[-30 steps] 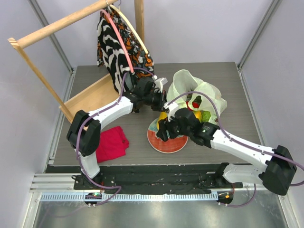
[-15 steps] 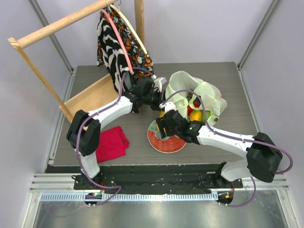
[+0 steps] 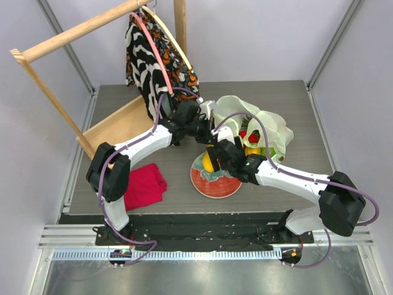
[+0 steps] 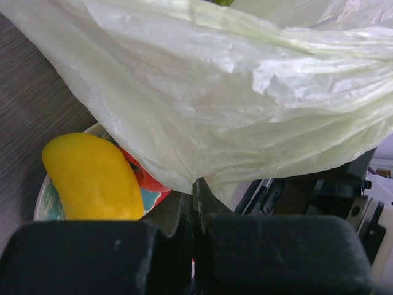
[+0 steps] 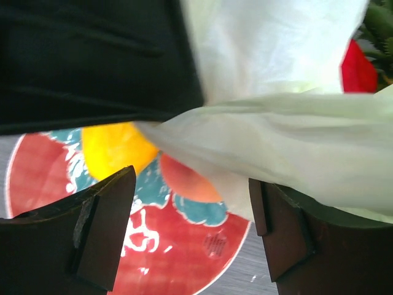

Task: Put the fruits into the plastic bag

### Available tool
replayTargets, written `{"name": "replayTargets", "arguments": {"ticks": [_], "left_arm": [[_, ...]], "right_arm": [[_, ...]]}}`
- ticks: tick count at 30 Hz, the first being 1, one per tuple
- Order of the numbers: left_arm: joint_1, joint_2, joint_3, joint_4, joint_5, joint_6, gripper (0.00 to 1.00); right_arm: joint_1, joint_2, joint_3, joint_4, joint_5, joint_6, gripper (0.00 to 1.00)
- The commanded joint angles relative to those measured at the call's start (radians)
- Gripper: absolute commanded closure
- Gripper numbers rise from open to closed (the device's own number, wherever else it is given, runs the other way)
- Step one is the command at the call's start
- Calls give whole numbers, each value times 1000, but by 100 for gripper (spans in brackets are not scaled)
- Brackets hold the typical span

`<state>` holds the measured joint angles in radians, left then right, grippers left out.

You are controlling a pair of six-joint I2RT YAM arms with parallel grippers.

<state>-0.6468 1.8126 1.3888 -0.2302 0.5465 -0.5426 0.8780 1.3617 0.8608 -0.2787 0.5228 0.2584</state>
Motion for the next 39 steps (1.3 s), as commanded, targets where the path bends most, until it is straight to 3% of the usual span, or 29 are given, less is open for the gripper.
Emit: {"name": "replayTargets", "arguments": {"ticks": [1, 9, 14, 24, 31, 39], "left_arm": [[-1, -39, 19, 22, 26, -3, 100], [-1, -38, 19, 19, 18, 3, 100], [-1, -35, 19, 15, 18, 0, 100], [-1, -44, 19, 15, 15, 7, 100], [-1, -45, 21, 14, 17, 7, 100], [-1, -50, 22, 12, 17, 9, 100]], "right_arm": [[-42, -6, 26, 16, 46, -27, 18], [10, -101, -8, 75, -199, -76, 21], [94, -125, -34, 107, -201, -77, 21], [110, 11, -32, 242, -90, -153, 21], [108, 76, -57, 351, 124, -130, 20], [66, 108, -77, 334, 217, -102, 15]]}}
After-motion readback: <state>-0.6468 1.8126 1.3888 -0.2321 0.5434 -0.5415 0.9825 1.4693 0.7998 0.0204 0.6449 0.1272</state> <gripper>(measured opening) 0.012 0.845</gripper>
